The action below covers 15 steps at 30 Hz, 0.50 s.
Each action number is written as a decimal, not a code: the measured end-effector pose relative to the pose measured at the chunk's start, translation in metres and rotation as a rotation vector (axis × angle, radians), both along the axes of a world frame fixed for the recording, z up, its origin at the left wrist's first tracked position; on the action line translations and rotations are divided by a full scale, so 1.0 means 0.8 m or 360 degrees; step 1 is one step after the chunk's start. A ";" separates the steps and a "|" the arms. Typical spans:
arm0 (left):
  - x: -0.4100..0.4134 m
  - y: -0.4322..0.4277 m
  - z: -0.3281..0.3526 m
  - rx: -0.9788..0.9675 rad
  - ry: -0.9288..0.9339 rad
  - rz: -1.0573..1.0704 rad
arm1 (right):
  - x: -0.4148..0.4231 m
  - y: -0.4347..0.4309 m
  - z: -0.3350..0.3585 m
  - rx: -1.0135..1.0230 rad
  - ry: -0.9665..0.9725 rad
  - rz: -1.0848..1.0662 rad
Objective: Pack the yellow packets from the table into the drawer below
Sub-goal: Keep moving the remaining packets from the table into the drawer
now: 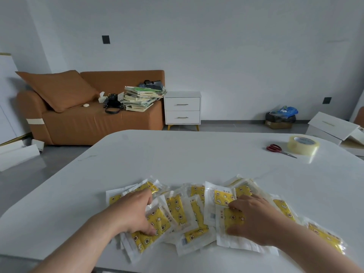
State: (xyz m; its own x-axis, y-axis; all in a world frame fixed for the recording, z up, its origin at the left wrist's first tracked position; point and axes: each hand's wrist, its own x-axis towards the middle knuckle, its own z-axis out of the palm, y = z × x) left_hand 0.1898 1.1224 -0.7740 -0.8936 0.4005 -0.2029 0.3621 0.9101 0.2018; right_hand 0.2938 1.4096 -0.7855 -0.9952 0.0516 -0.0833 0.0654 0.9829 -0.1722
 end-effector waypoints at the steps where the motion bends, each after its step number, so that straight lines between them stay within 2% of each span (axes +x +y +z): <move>1: 0.000 0.000 0.000 0.0016 -0.0010 0.0017 | 0.000 0.000 0.000 0.0015 -0.0017 -0.0002; 9: -0.010 0.000 -0.007 0.0066 0.0029 0.0069 | 0.000 0.002 0.009 -0.0252 0.0041 -0.0120; 15: -0.010 0.002 -0.005 0.0170 -0.0010 0.0097 | -0.008 0.000 0.016 -0.0952 0.0191 -0.0589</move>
